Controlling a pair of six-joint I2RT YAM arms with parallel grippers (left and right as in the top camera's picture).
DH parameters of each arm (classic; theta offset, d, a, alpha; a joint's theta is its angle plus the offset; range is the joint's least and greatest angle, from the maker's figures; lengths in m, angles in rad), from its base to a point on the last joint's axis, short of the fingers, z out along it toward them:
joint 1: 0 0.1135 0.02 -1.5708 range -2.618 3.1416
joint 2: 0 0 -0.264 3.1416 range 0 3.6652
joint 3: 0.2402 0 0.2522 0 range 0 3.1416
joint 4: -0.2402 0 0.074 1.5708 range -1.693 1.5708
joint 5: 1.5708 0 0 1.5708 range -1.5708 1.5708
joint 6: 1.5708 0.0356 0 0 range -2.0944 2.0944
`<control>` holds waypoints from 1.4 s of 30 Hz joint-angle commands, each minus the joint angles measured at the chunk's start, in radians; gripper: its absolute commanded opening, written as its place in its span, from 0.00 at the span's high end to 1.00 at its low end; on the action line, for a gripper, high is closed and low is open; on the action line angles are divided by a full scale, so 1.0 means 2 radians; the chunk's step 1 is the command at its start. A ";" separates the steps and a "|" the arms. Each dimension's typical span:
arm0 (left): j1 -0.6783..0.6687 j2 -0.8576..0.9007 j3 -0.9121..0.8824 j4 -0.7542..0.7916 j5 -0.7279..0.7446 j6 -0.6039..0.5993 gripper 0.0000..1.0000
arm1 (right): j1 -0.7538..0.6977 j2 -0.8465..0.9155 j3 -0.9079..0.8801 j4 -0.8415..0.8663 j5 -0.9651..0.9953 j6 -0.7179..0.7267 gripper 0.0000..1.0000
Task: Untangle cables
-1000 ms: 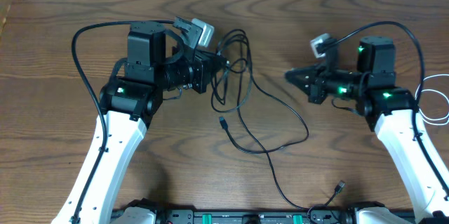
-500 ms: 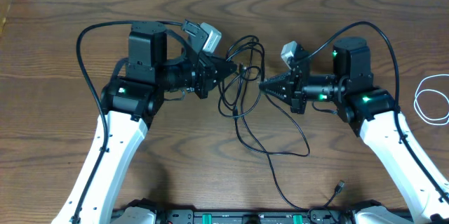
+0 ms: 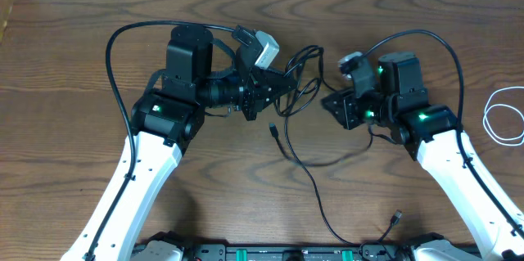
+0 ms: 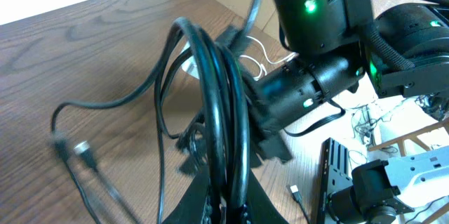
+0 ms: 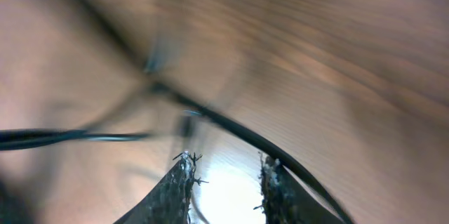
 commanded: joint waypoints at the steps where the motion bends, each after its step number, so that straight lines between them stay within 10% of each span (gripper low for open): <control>1: -0.001 -0.007 0.011 0.004 0.018 0.009 0.92 | 0.000 -0.003 0.000 -0.025 0.186 0.062 0.66; 11: -0.001 -0.007 0.011 0.004 0.017 0.009 0.92 | -0.007 -0.003 0.000 -0.087 0.276 0.109 0.68; 21: -0.001 -0.007 0.011 -0.055 -0.134 0.009 0.91 | -0.007 -0.003 0.001 -0.015 -0.034 -0.034 0.41; 42: -0.029 -0.007 0.011 -0.011 0.019 0.008 0.91 | -0.002 -0.002 0.000 0.086 -0.073 0.027 0.15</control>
